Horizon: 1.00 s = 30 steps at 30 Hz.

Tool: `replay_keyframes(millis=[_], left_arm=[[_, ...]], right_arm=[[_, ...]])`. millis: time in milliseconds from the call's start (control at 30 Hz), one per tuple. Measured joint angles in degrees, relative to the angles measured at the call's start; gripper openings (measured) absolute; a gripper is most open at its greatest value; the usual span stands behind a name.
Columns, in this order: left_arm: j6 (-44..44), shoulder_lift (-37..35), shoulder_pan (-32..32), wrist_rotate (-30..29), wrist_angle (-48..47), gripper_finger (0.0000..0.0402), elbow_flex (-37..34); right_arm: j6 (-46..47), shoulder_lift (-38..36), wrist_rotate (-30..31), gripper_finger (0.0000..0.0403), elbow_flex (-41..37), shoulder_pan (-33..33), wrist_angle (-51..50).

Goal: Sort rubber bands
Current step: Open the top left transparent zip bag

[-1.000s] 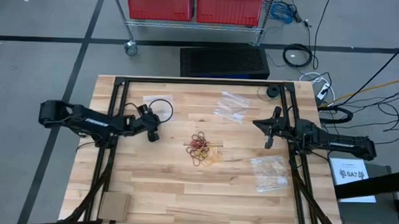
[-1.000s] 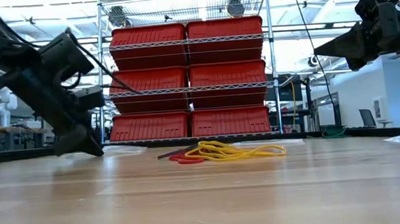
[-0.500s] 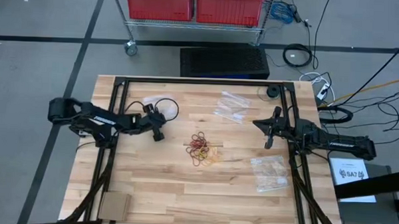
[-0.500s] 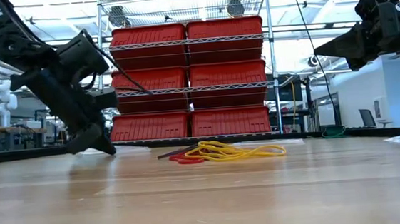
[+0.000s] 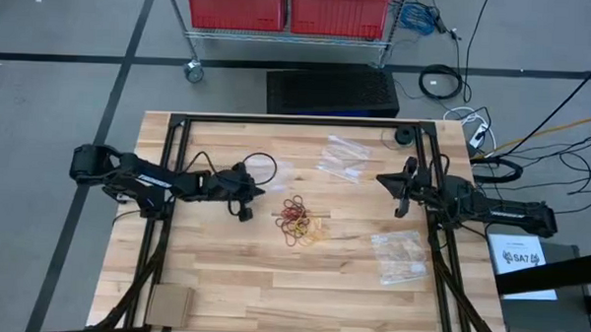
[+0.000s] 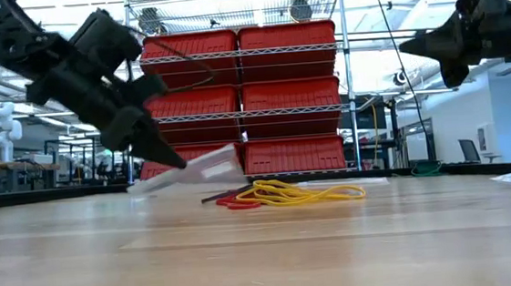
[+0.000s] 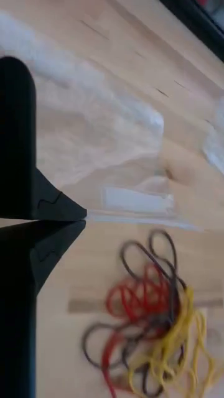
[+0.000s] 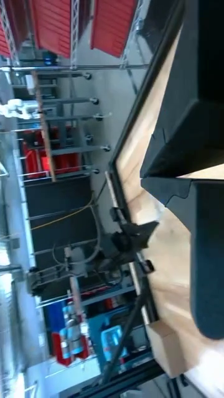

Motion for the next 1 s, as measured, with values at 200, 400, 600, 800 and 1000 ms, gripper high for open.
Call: replay_keyframes(millis=[200, 400, 600, 800, 1000], left_arm=[[5.12, -0.02, -2.52, -0.46, -3.97, 0.0001, 8.40], [9.07, 0.49, -2.47, -0.67, -4.45, 0.0000, 14.80], [10.30, 5.19, -2.22, -0.70, -5.80, 0.0000, 19.31], [11.35, 12.24, -2.22, -0.62, -5.95, 0.0000, 24.05], [11.61, 15.91, -2.22, -0.23, -5.72, 0.0000, 29.51]], right_arm=[[-0.02, -0.02, 0.08, 0.0000, 0.00, 0.00, 3.02], [2.91, 2.00, -0.12, 0.0000, 0.00, 0.00, 3.69], [5.06, 9.75, -0.13, 0.0027, 0.70, 0.11, 8.12], [1.60, 23.16, -0.29, 0.0113, 6.51, 0.11, 8.76], [-1.22, 39.92, -0.28, 0.0180, 16.55, 0.11, 6.76]])
